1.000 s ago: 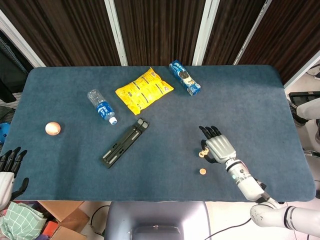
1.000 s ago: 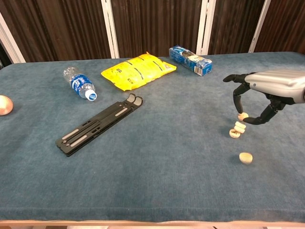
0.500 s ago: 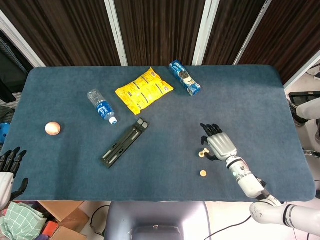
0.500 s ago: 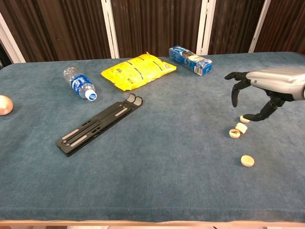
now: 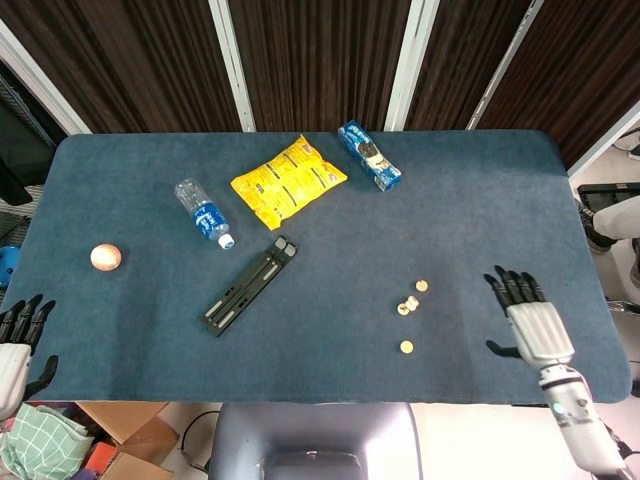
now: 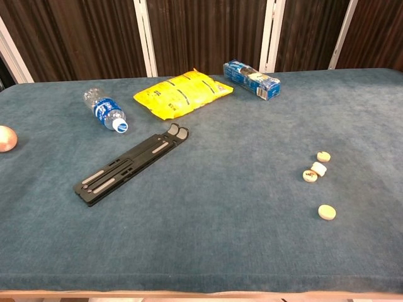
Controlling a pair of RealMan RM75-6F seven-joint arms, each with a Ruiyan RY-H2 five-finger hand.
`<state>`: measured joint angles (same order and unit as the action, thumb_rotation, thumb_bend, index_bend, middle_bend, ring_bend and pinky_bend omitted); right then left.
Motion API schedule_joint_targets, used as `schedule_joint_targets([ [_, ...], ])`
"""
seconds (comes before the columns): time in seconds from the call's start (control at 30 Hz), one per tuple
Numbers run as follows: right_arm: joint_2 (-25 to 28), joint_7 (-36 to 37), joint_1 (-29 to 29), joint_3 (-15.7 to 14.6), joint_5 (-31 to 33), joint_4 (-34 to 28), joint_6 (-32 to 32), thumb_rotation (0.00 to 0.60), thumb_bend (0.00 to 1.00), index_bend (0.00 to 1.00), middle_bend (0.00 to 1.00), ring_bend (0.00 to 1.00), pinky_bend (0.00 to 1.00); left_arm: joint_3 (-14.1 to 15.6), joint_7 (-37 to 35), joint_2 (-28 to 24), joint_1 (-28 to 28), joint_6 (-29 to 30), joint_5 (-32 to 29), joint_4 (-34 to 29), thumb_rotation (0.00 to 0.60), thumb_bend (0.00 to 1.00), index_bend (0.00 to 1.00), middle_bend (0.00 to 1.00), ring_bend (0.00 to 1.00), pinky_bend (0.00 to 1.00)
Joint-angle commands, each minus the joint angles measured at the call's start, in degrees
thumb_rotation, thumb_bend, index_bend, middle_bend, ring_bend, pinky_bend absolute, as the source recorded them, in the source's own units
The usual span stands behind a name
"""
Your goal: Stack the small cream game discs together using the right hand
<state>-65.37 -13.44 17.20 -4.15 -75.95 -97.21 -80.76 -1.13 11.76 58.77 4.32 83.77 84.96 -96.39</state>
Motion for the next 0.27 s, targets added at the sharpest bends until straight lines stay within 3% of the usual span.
schedule_joint_targets([
  [0.03, 0.33, -0.45, -7.11, -1.13, -3.28, 1.13, -8.73, 0.600, 0.27, 0.11, 0.00, 0.00, 0.00, -0.20, 1.05, 0.72, 0.47, -1.03, -0.99, 0.26, 0.600, 0.43, 0.01, 0.00, 0.00, 0.13],
  [0.27, 1.10, 2.82, -8.62, 0.75, -3.28, 1.29, -8.51, 0.600, 0.27, 0.11, 0.00, 0.00, 0.00, -0.45, 2.73, 1.93, 1.15, -1.91, -1.71, 0.68, 0.600, 0.43, 0.01, 0.00, 0.00, 0.13],
])
